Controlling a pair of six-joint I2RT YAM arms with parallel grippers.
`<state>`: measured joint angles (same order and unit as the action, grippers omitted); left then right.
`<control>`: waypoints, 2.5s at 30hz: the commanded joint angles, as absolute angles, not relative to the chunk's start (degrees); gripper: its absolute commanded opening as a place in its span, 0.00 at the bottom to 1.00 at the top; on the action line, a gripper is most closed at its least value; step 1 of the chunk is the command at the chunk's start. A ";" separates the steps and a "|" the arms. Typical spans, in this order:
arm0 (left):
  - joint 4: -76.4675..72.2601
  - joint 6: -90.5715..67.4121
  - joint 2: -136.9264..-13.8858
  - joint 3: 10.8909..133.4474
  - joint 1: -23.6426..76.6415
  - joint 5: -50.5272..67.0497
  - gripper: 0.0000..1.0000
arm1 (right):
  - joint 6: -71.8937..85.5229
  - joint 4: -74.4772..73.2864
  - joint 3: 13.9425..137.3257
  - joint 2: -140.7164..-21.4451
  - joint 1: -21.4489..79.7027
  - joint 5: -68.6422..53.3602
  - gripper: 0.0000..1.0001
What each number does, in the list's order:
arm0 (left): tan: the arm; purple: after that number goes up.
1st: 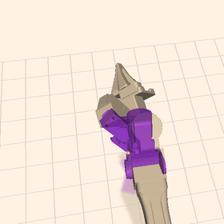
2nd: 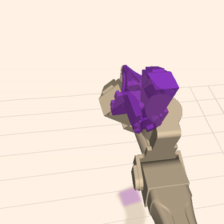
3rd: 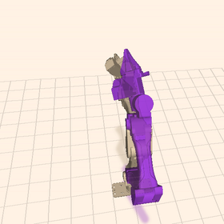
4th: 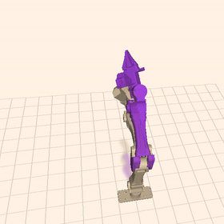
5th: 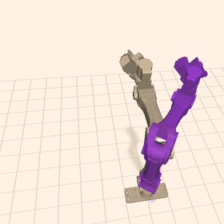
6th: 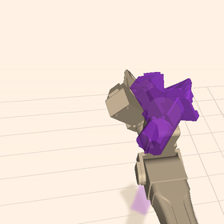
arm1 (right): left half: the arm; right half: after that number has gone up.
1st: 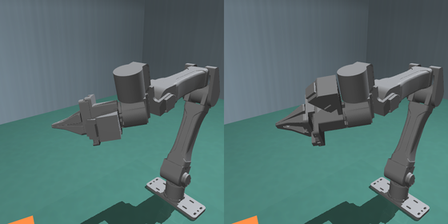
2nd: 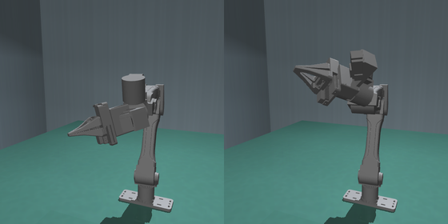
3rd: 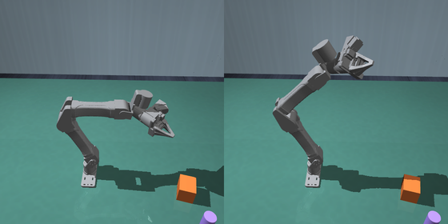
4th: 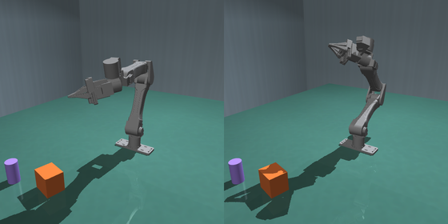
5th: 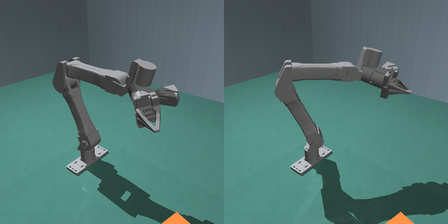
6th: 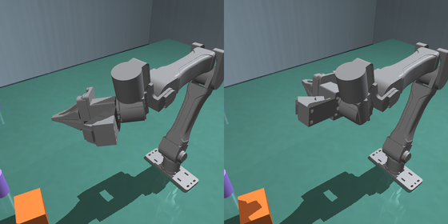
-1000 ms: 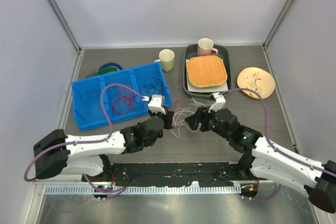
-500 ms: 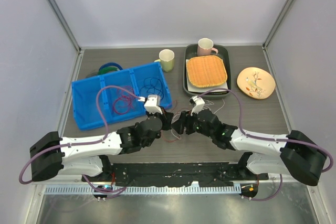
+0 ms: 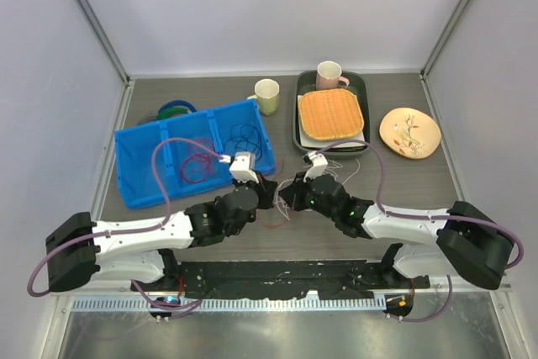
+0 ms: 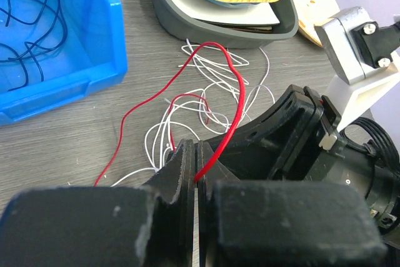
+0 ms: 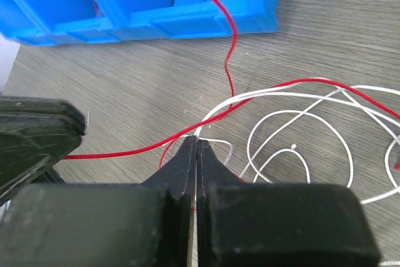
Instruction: Untangle the cables
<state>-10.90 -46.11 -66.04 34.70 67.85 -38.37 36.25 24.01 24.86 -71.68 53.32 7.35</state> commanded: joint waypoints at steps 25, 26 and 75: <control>24.85 -50.97 -32.27 41.39 67.76 -74.17 0.00 | 50.45 -21.09 21.09 -45.88 26.55 29.27 0.01; 25.74 -51.41 -30.95 41.57 67.76 -74.96 0.00 | 50.36 -21.35 21.44 -46.14 26.20 29.62 0.01; 15.81 -17.47 -54.58 69.61 44.18 -47.97 0.00 | 40.78 -20.04 17.05 -32.17 21.53 25.22 0.81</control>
